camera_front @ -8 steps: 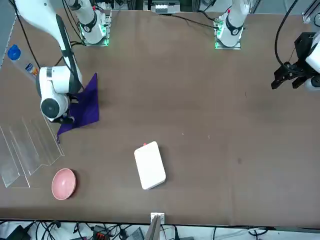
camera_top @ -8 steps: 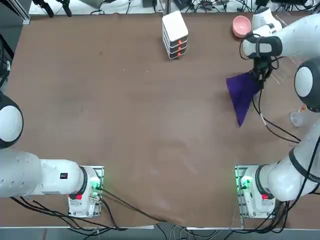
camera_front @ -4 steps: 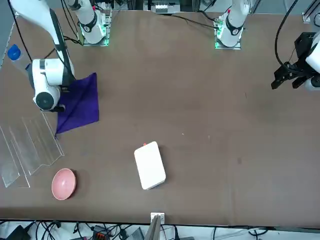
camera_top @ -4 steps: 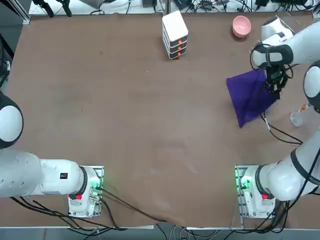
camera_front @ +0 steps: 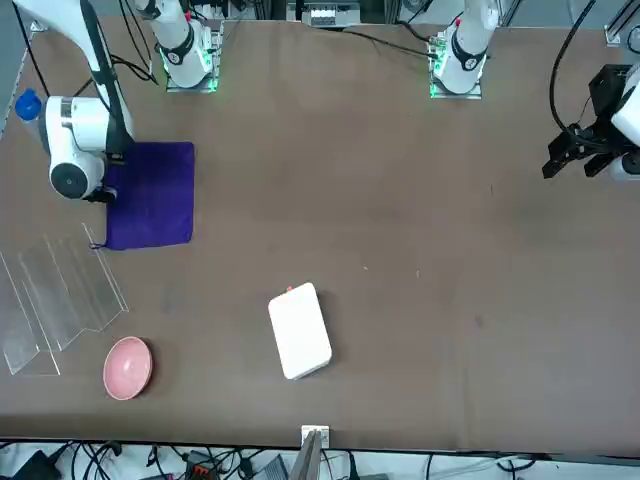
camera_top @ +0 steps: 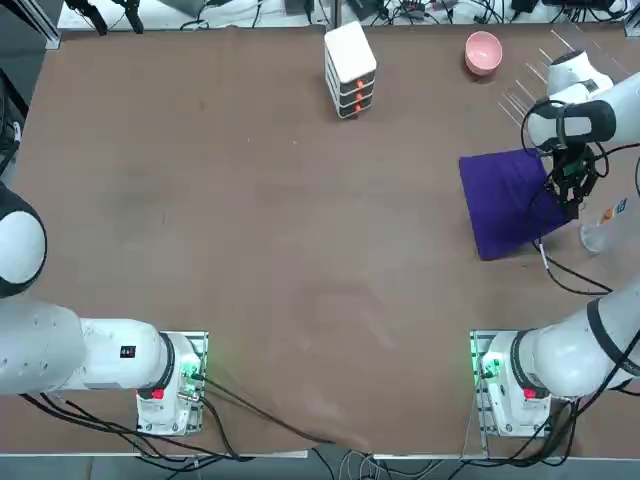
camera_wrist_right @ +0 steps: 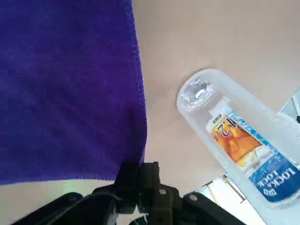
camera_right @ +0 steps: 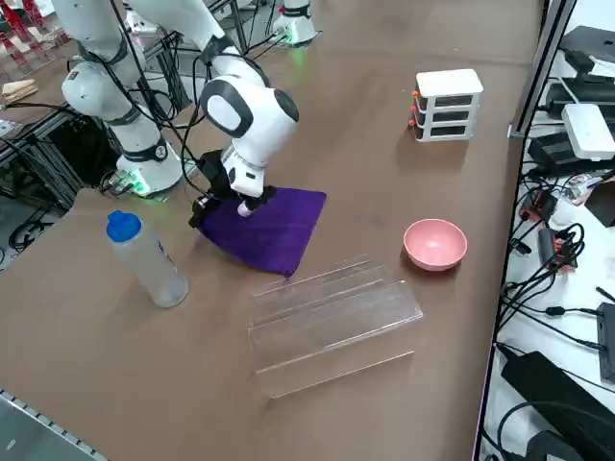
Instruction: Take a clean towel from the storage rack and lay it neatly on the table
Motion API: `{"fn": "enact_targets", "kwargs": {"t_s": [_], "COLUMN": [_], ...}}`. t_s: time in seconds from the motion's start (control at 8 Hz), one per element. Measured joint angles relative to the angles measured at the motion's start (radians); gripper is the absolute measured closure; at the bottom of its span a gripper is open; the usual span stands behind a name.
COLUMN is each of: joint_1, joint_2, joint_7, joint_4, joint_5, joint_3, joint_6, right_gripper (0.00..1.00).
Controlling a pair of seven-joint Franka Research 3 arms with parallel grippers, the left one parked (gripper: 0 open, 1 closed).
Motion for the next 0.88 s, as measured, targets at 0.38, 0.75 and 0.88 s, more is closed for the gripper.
{"fn": "enact_targets", "kwargs": {"t_s": [0.38,0.75,0.88], "joint_1": [0.000,0.009,0.028], "joint_2": [0.029,-0.016,-0.058], "joint_7": [-0.002,-0.002,-0.003], "joint_4": [-0.006,0.023,0.069], "joint_5": [0.000,0.012,0.072], "joint_3": [0.003,0.008,0.010], "joint_6": [0.054,0.052,0.033], "right_gripper": [0.42,0.00,0.00]}}
